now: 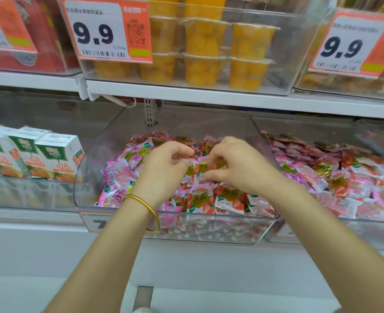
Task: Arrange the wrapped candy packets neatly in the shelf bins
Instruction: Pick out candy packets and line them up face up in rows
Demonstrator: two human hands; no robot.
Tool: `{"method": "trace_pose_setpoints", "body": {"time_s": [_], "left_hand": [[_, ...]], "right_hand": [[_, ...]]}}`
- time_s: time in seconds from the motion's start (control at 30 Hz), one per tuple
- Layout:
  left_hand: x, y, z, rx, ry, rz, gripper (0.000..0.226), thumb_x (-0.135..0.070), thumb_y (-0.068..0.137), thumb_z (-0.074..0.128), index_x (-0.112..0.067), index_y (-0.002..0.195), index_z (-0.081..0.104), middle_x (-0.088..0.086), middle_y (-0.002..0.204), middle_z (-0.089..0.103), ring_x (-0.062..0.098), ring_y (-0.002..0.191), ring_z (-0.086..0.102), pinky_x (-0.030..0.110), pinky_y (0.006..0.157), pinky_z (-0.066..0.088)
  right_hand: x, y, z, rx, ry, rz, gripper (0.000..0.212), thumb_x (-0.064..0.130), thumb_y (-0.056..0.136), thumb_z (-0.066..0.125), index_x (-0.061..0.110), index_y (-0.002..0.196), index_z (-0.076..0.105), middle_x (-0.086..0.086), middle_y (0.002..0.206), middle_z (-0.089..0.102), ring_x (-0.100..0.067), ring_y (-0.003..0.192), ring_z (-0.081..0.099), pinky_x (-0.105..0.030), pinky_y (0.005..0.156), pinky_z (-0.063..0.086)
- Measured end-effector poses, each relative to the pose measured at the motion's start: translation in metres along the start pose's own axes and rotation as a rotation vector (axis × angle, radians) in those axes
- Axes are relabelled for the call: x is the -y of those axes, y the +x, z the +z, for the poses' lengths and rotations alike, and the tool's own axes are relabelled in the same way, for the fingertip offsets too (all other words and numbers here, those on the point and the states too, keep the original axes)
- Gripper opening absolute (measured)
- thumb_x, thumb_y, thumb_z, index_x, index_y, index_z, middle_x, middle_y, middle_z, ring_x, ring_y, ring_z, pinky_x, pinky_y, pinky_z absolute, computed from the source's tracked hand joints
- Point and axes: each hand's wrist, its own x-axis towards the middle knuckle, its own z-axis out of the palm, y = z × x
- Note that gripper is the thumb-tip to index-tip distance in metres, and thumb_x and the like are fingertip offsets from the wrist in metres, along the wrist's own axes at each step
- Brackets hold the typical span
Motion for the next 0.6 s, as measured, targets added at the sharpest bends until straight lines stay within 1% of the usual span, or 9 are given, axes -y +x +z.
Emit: {"method": "trace_pose_setpoints", "body": {"time_s": [0.1, 0.2, 0.3, 0.37, 0.43, 0.47, 0.5, 0.57, 0.6], "left_hand": [[-0.009, 0.003, 0.015, 0.006, -0.024, 0.047, 0.022, -0.003, 0.088, 0.054, -0.021, 0.094, 0.064, -0.014, 0.091, 0.06, -0.003, 0.076, 0.055, 0.0, 0.061, 0.042], [-0.022, 0.004, 0.039, 0.017, -0.05, 0.106, 0.023, -0.003, 0.087, 0.055, -0.023, 0.091, 0.065, -0.018, 0.088, 0.06, -0.003, 0.076, 0.056, 0.001, 0.062, 0.041], [-0.041, 0.001, 0.07, 0.048, -0.052, 0.216, 0.023, -0.001, 0.085, 0.055, -0.021, 0.092, 0.066, -0.014, 0.091, 0.063, -0.007, 0.08, 0.056, 0.0, 0.068, 0.039], [-0.052, 0.0, 0.094, 0.074, -0.009, 0.282, 0.024, -0.001, 0.085, 0.055, -0.021, 0.093, 0.066, -0.007, 0.095, 0.062, -0.003, 0.087, 0.056, 0.002, 0.073, 0.039], [-0.059, 0.0, 0.116, 0.091, 0.06, 0.341, 0.025, -0.001, 0.083, 0.056, -0.022, 0.092, 0.065, -0.004, 0.093, 0.058, 0.001, 0.086, 0.052, 0.002, 0.075, 0.035], [-0.061, 0.002, 0.125, 0.093, 0.101, 0.368, 0.025, -0.001, 0.082, 0.056, -0.022, 0.092, 0.065, -0.004, 0.092, 0.057, 0.004, 0.085, 0.051, 0.003, 0.076, 0.034], [-0.064, 0.004, 0.134, 0.09, 0.141, 0.388, 0.024, -0.002, 0.082, 0.057, -0.022, 0.092, 0.065, -0.005, 0.093, 0.058, 0.007, 0.087, 0.051, 0.007, 0.079, 0.034], [-0.068, 0.008, 0.148, 0.079, 0.209, 0.417, 0.023, -0.005, 0.082, 0.057, -0.023, 0.094, 0.065, -0.006, 0.098, 0.059, 0.014, 0.098, 0.052, 0.023, 0.089, 0.039], [-0.07, 0.01, 0.152, 0.075, 0.235, 0.43, 0.023, -0.006, 0.082, 0.056, -0.023, 0.095, 0.065, -0.006, 0.101, 0.06, 0.017, 0.102, 0.053, 0.032, 0.091, 0.041]], "right_hand": [[-0.016, -0.028, -0.028, -0.129, 0.119, 0.011, 0.01, 0.031, 0.079, 0.071, 0.026, 0.085, 0.064, 0.009, 0.084, 0.047, -0.003, 0.071, 0.046, -0.025, 0.07, 0.037], [-0.041, -0.062, -0.046, -0.279, 0.174, 0.085, 0.011, 0.021, 0.078, 0.072, 0.027, 0.078, 0.063, 0.008, 0.082, 0.053, -0.005, 0.07, 0.049, -0.011, 0.067, 0.036], [-0.085, -0.087, -0.054, -0.391, 0.217, 0.275, 0.013, 0.016, 0.078, 0.071, 0.027, 0.076, 0.064, 0.011, 0.079, 0.054, -0.007, 0.065, 0.051, -0.011, 0.065, 0.037], [-0.116, -0.1, -0.058, -0.438, 0.24, 0.409, 0.015, 0.011, 0.081, 0.068, 0.025, 0.076, 0.064, 0.014, 0.074, 0.057, -0.001, 0.063, 0.053, -0.013, 0.063, 0.038], [-0.142, -0.108, -0.062, -0.456, 0.26, 0.508, 0.013, 0.006, 0.083, 0.065, 0.019, 0.079, 0.065, 0.015, 0.069, 0.056, 0.002, 0.059, 0.051, -0.01, 0.058, 0.036], [-0.152, -0.11, -0.063, -0.444, 0.26, 0.543, 0.014, 0.004, 0.083, 0.064, 0.018, 0.08, 0.065, 0.014, 0.069, 0.055, 0.001, 0.058, 0.049, -0.013, 0.057, 0.036], [-0.16, -0.111, -0.062, -0.423, 0.246, 0.566, 0.015, 0.003, 0.083, 0.064, 0.018, 0.081, 0.064, 0.011, 0.071, 0.056, 0.001, 0.059, 0.047, -0.015, 0.057, 0.036], [-0.175, -0.106, -0.06, -0.372, 0.189, 0.582, 0.015, 0.003, 0.083, 0.063, 0.018, 0.082, 0.066, 0.004, 0.079, 0.061, 0.0, 0.062, 0.049, -0.009, 0.055, 0.036], [-0.181, -0.101, -0.058, -0.346, 0.154, 0.589, 0.015, 0.003, 0.083, 0.063, 0.017, 0.085, 0.068, 0.001, 0.083, 0.064, -0.004, 0.066, 0.053, -0.009, 0.058, 0.037]]}}
